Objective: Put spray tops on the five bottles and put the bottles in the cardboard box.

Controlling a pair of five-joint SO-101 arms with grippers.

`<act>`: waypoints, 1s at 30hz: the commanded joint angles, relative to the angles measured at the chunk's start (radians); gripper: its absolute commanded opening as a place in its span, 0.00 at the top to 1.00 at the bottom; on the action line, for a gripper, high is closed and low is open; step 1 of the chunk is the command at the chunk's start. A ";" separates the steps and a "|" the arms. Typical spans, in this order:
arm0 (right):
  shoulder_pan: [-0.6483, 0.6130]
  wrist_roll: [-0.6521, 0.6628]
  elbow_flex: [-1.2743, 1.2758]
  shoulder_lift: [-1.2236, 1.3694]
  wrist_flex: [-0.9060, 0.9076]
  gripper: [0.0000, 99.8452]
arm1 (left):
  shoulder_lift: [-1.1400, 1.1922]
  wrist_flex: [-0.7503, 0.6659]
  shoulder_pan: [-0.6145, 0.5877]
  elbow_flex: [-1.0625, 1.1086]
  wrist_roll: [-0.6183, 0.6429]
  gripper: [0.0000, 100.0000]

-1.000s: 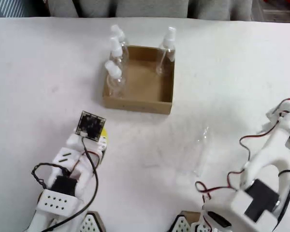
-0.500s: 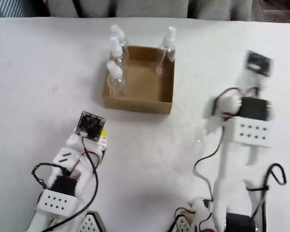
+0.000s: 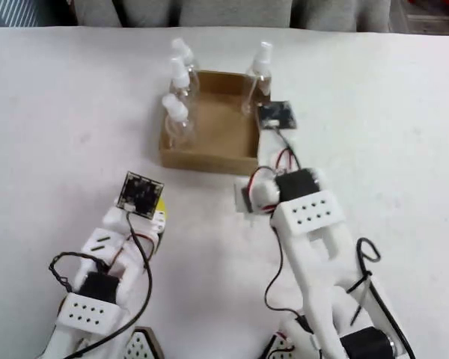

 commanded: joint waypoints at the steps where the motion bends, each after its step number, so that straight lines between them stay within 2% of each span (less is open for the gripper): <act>1: -0.005 -0.063 0.037 -0.002 -0.117 0.98 | -0.021 -0.018 -0.008 -0.003 -0.008 0.98; 6: -0.008 -0.061 0.075 -0.002 -0.156 0.97 | -0.021 -0.020 -0.008 -0.003 -0.008 0.98; 12: -0.002 -0.068 0.118 -0.002 -0.159 0.78 | -0.021 -0.020 -0.007 -0.003 -0.008 0.98; 14: 0.021 -0.066 0.120 -0.012 -0.151 0.77 | -0.021 -0.020 -0.007 -0.003 -0.008 0.98; 20: 0.186 -0.069 0.117 -0.050 -0.128 0.77 | -0.021 -0.009 -0.005 -0.008 -0.006 0.98; 22: 0.271 -0.071 0.117 -0.084 -0.101 0.81 | -0.018 0.046 -0.007 -0.043 -0.005 0.98; 27: 0.476 -0.061 0.118 -0.160 -0.084 0.99 | -0.015 0.190 -0.004 -0.141 0.000 0.98; 30: 0.538 -0.063 0.146 -0.174 -0.085 0.96 | -0.013 0.203 0.012 -0.181 0.031 0.98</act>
